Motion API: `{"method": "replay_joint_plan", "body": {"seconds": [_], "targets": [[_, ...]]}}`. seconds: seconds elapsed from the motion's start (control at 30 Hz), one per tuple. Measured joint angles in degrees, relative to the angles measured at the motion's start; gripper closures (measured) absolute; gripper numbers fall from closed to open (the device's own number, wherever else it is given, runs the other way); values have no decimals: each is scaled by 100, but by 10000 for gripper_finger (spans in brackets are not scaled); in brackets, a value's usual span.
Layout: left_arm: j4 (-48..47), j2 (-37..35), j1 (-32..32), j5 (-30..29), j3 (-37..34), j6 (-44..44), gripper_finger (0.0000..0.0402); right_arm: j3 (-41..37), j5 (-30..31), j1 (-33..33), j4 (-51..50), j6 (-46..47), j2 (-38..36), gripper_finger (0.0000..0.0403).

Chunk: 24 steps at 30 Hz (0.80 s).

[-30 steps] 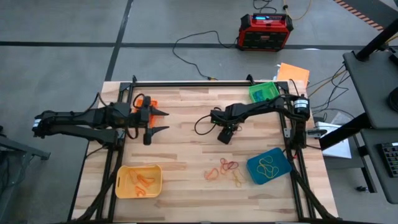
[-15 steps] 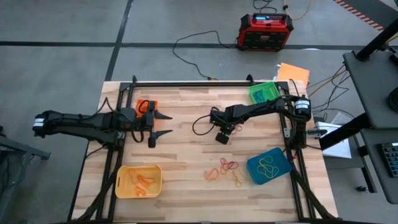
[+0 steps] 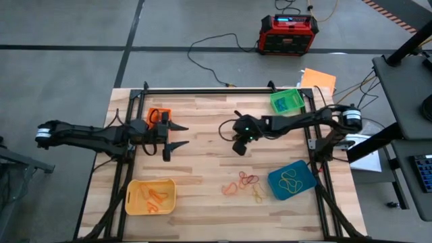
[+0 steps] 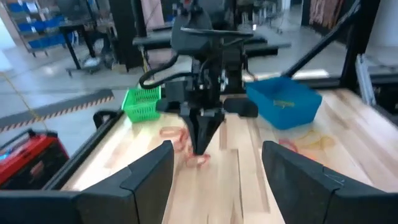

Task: Sort rubber bands into baskets
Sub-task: Put the red rubber band into the orange bin

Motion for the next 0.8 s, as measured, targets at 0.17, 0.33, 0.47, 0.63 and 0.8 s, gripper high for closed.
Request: {"method": "replay_joint_plan", "body": {"seconds": [0.17,0.33,0.47,0.63,0.8], "targets": [[645,60,0,96,-202,-22,174,-544,-200,-2,1659,-174,-377,394],[1054,336,13,-69,-206,-237,173,-648,-582,0,2822,-434,-401,394],[1423,666,20,-116,-198,-284,166,-550,-702,37,3240,-756,-380,394],[1653,1075,116,-121,-200,-610,133,-326,-733,91,3304,-996,-375,394],[2459,1652,149,-123,-200,-607,94,-148,-729,192,3296,-1366,-375,394]]}}
